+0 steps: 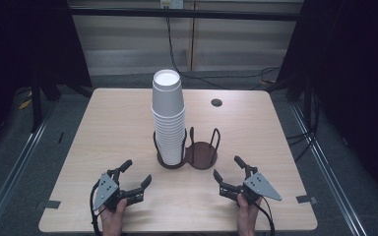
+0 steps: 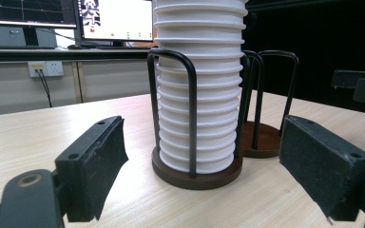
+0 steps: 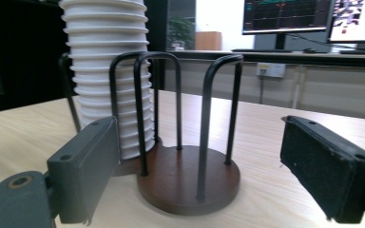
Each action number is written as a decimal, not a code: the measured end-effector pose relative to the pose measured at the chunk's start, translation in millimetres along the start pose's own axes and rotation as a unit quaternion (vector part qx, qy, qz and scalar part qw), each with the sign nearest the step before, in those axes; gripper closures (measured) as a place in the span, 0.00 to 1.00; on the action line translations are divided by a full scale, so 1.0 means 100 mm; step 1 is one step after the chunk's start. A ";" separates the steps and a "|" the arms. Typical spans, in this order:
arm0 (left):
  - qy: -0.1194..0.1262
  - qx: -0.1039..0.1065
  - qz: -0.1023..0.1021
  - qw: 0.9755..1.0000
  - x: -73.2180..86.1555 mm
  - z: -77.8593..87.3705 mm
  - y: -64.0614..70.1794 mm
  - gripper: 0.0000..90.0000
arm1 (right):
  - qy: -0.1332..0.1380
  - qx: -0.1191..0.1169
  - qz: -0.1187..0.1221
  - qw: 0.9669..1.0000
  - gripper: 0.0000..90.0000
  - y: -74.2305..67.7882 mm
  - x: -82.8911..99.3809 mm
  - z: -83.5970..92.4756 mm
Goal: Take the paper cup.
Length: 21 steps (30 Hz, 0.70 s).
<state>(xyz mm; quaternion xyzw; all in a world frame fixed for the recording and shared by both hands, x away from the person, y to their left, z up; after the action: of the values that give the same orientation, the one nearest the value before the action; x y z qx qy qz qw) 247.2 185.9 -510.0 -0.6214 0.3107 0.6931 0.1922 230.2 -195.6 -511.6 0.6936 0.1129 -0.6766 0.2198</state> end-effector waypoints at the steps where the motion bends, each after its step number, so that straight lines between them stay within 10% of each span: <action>1: 0.003 0.001 0.002 1.000 0.00 0.00 0.00 0.18 | -0.003 0.007 0.004 1.000 0.14 -0.01 0.00 0.00; 21: 0.003 0.006 -0.009 1.000 0.00 0.01 -0.01 0.18 | 0.000 -0.006 -0.031 1.000 0.15 0.03 -0.03 0.04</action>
<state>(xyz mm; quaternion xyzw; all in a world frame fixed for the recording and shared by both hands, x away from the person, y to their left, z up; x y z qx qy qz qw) 247.3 187.1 -509.9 -0.6252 0.3095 0.6877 0.2012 227.4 -199.9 -508.2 0.6884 0.1385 -0.6823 0.2034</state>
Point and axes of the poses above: each handheld gripper's, and its own axes: z roughly backward along the jaws, x roughly out of its underside, y roughly to its right, the point moved 1 cm from there along -z, roughly forward along the jaws, and after that the axes turned 10 degrees about z, right-handed, at the moved point
